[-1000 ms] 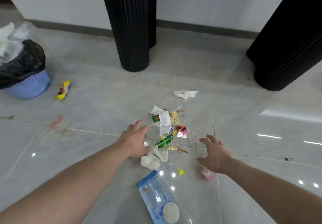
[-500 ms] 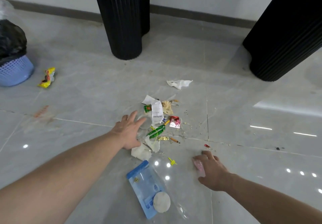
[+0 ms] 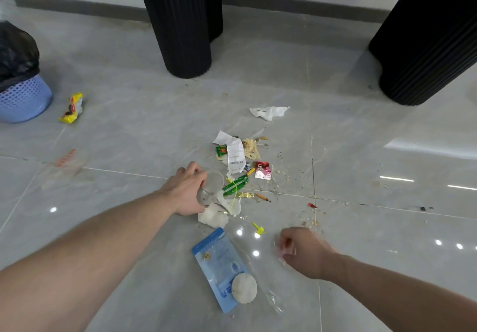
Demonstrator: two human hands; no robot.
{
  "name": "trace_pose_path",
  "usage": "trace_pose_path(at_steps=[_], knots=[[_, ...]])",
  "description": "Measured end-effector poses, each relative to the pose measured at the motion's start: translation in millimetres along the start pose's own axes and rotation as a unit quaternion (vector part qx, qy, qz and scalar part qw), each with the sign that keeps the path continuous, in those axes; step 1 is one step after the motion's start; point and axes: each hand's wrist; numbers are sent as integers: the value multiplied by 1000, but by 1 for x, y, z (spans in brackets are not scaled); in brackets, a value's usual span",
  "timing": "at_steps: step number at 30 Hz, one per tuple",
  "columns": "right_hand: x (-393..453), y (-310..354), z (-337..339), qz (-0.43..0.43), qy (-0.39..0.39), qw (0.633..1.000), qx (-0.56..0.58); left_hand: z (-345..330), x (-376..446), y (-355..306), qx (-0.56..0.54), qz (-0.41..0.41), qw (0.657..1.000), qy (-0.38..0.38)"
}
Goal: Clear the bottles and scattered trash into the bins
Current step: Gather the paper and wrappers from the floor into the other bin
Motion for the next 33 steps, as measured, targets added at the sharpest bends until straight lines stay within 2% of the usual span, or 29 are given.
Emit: trace_pose_path(at_steps=[4, 10, 14, 18, 25, 33], knots=[[1, 47, -22, 49, 13, 999, 3, -5, 3, 0, -53, 2, 998, -24], [-6, 104, -73, 58, 23, 990, -125, -12, 14, -12, -116, 97, 988, 7], [-11, 93, -84, 89, 9, 979, -183, -15, 14, -9, -116, 100, 988, -4], [-14, 71, -85, 100, -8, 979, -179, -15, 9, -7, -110, 94, 989, -25], [-7, 39, -55, 56, -49, 986, -150, -9, 9, -5, -63, 106, 992, -14], [-9, 22, -45, 29, -52, 992, -108, -16, 10, 3, -7, 150, 989, -1]])
Point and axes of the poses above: each hand's wrist, its own x-axis towards the middle knuckle, its own z-axis out of the back of the hand, y = z × x, and after that the axes turned 8 degrees about -y, right-handed
